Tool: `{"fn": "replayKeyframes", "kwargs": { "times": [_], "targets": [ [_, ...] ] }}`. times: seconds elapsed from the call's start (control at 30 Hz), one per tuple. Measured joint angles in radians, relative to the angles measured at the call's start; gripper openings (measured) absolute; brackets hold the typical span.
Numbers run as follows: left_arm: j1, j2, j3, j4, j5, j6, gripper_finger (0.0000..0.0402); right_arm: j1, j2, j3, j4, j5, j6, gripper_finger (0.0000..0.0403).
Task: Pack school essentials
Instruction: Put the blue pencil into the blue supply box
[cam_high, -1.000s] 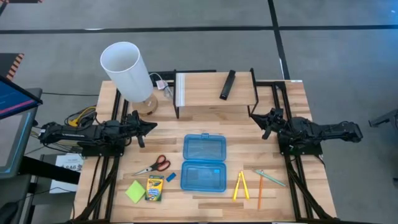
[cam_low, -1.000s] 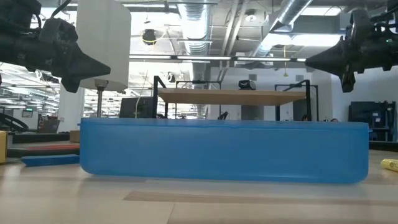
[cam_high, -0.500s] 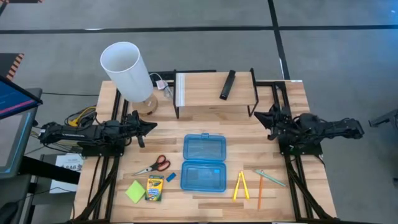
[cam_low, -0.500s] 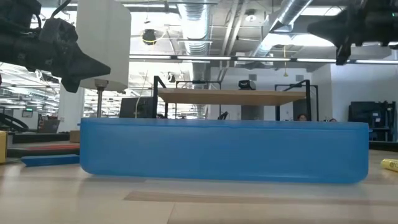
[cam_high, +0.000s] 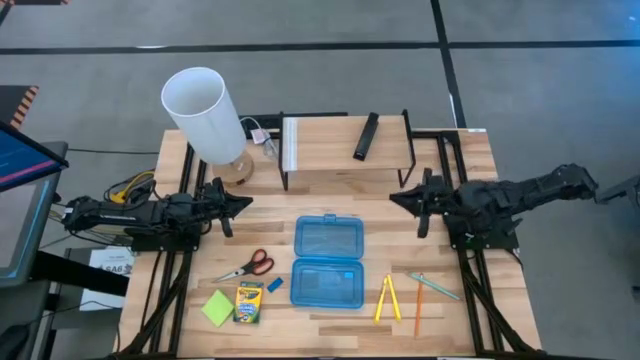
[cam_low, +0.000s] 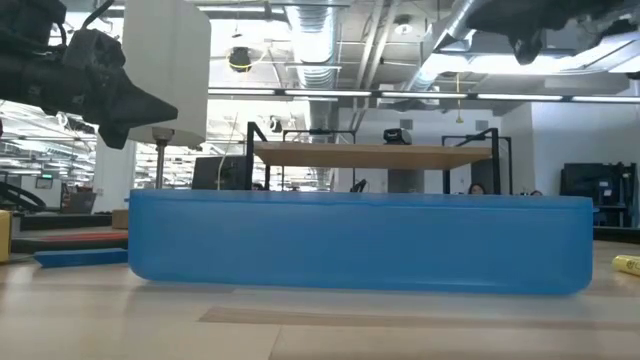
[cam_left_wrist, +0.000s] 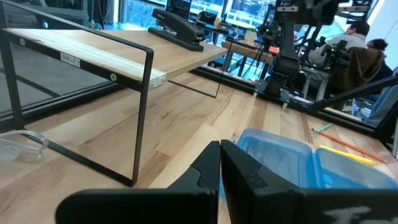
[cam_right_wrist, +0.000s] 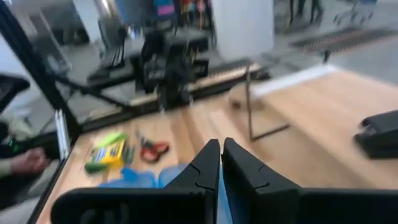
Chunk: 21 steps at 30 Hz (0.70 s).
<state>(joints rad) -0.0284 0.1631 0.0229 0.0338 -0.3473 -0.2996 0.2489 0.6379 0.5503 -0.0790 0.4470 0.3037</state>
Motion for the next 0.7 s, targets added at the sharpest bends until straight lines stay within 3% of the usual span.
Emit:
{"fn": "replayKeyframes", "kwargs": {
  "times": [0.33, 0.53, 0.7],
  "targets": [
    [0.0, 0.0, 0.0, 0.008, -0.001, 0.0, 0.0, 0.176, 0.26, 0.257, -0.298, 0.044, 0.1, 0.0043],
    [0.0, 0.0, 0.0, 0.008, -0.001, 0.0, 0.0, 0.279, 0.408, 0.372, -0.58, 0.046, 0.317, 0.0047],
    [0.0, 0.0, 0.0, 0.009, -0.007, 0.0, 0.0, 0.373, 0.547, 0.416, -0.716, -0.033, 0.498, 0.0075]
  ]
}}
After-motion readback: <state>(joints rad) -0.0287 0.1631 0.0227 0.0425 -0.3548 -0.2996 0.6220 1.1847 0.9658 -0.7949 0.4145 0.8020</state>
